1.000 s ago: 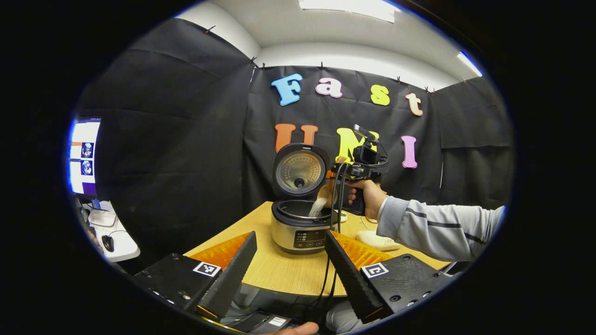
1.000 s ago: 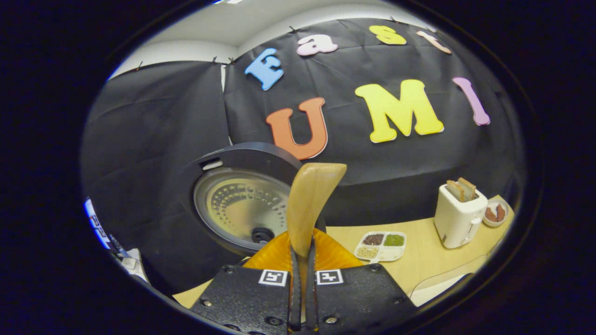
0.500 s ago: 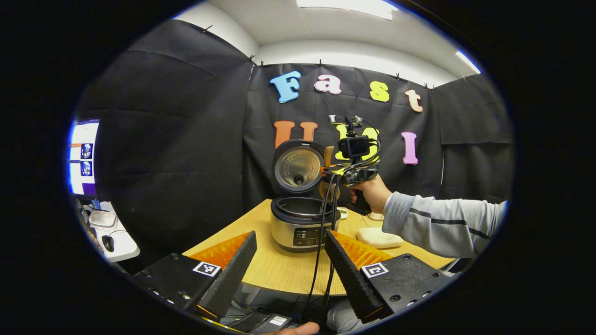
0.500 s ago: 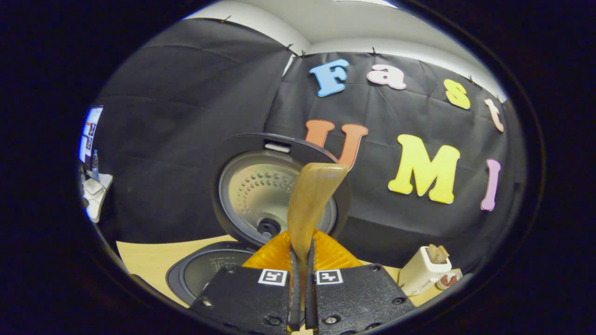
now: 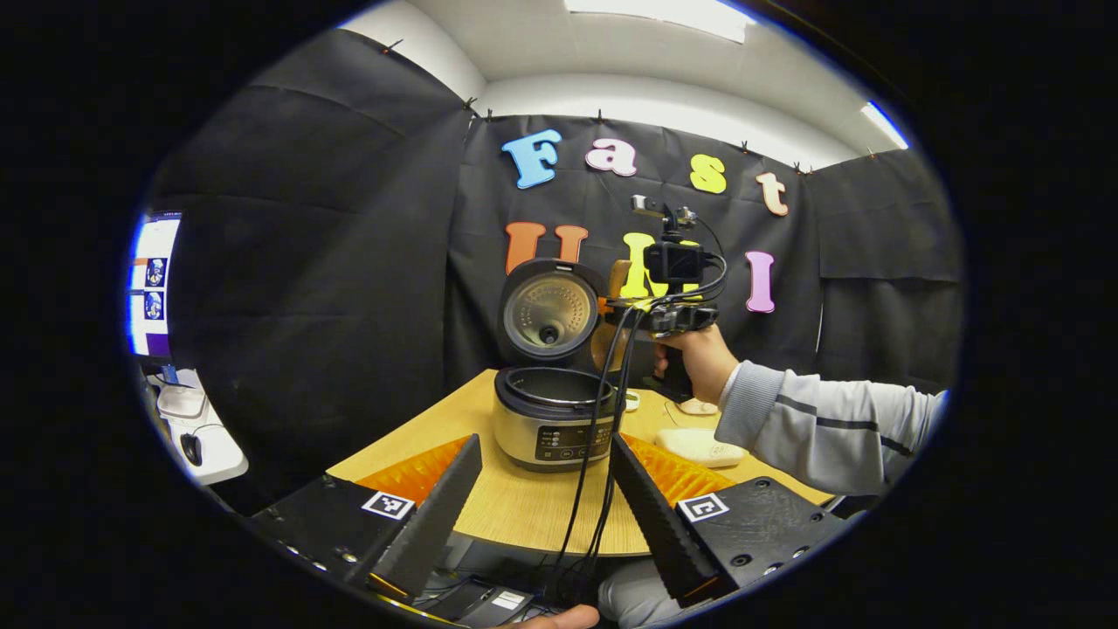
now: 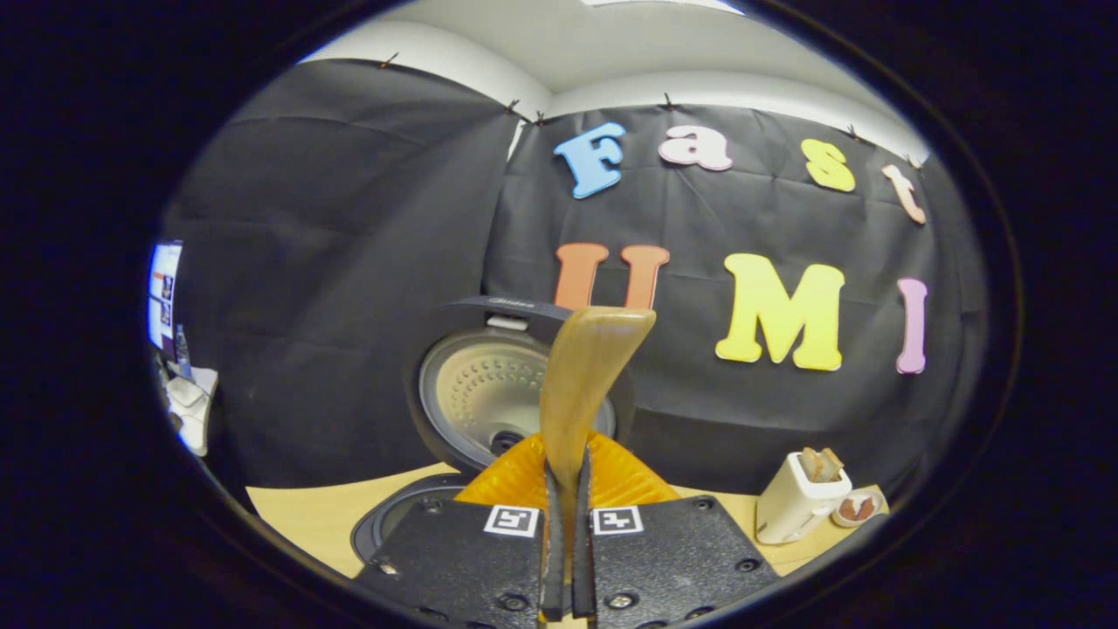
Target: Close the left gripper, press the button to open the rice cooker; take a wooden spoon from the chopstick holder with the right hand, scoop a spoonful of rice and pour it into the rice cooker, then put the wooden spoon back into the chopstick holder.
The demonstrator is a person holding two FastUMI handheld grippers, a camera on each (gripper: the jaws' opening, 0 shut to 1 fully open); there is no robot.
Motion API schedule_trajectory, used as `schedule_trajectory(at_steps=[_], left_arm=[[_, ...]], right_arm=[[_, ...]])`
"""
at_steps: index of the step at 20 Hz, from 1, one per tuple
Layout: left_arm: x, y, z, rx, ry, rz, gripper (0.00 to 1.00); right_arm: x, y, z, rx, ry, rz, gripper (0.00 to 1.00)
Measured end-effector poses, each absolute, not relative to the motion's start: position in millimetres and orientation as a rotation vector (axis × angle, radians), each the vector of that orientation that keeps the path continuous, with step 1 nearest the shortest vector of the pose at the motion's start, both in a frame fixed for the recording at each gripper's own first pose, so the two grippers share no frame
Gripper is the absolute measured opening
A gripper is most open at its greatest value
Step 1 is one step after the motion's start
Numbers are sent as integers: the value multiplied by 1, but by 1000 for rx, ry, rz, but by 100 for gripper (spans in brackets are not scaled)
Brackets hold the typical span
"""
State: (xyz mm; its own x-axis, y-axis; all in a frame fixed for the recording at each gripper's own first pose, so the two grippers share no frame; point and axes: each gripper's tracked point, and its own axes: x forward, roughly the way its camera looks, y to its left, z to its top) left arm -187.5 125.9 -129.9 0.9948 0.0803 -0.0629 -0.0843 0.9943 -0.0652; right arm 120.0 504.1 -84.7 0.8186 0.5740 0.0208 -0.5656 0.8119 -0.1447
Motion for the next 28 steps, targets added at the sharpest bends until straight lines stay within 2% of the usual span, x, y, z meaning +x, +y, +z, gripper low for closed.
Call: schedule_trajectory(at_steps=[8,9,10,13,14,15,16,19,22,25,28], left_arm=[[-173,110,-120,-75,56,85,94],[-172,110,-120,-67,52,89,94],[-171,110,-118,-61,50,91,94],[-173,98,-117,-77,44,65,94],[-171,94,-118,-84,46,51,95],[-172,90,-119,-87,47,40,94],[-173,89,-118,-84,44,36,94],[-175,90,-118,-58,24,39,94],[-173,103,-119,-40,13,99,94],[-172,96,-119,-44,-3,80,94],[-167,100,-120,-47,-13,71,94]], right_arm=[[131,405,-48,-50,-81,539,9],[135,392,-48,-57,-82,522,5],[138,379,-49,-54,-78,508,9],[144,342,-43,1,-95,477,9],[148,326,-42,6,-103,453,9],[154,310,-43,-3,-105,430,13],[158,294,-44,-15,-105,413,9],[174,232,-50,-35,-84,342,9],[185,160,-44,-60,-97,257,10],[198,97,-49,-63,-105,162,10],[214,59,-79,-47,-44,121,10]])
